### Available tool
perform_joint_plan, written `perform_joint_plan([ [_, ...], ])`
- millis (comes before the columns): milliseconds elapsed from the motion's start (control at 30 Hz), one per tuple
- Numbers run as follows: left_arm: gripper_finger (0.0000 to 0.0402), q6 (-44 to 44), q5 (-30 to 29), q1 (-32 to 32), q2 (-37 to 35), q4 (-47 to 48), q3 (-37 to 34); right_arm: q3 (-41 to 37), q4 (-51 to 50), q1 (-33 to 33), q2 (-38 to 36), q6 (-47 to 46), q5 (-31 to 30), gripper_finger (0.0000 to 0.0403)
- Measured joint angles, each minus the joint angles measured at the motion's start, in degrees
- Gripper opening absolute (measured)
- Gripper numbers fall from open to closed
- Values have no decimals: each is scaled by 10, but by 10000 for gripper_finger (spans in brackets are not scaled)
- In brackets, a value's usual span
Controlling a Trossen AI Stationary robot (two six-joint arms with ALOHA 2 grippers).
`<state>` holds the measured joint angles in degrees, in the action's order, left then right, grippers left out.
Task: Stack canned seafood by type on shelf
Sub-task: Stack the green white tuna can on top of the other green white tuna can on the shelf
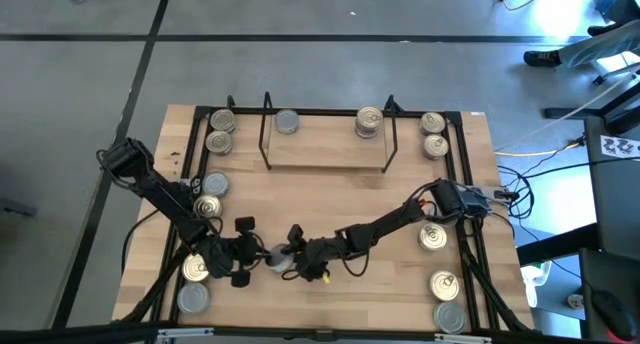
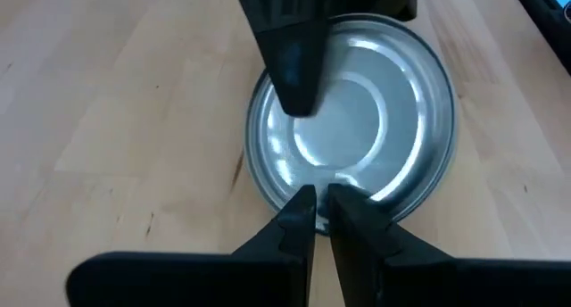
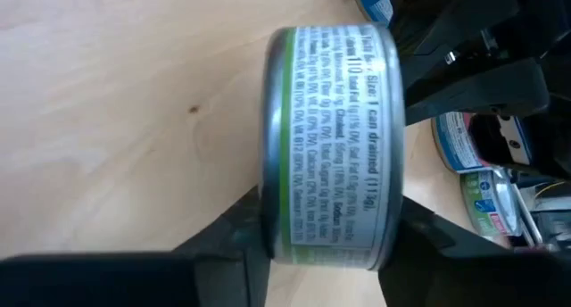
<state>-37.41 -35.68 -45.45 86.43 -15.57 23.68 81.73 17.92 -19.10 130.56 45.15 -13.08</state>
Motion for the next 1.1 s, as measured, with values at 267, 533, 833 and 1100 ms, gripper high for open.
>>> perform_joint_plan([
  [267, 33, 4, 7, 2, -33, 12, -1, -2, -42, -14, -27, -37, -50, 144],
  [533, 33, 0, 7, 22, -96, 92, 0, -1, -156, -1, -101, -47, -138, 144],
  [833, 33, -2, 1, 63, -109, 123, 0, 0, -228, 70, -190, -47, -195, 144],
  [1100, 33, 9, -2, 105, -109, 120, 0, 1, -216, 188, -217, -47, -179, 144],
])
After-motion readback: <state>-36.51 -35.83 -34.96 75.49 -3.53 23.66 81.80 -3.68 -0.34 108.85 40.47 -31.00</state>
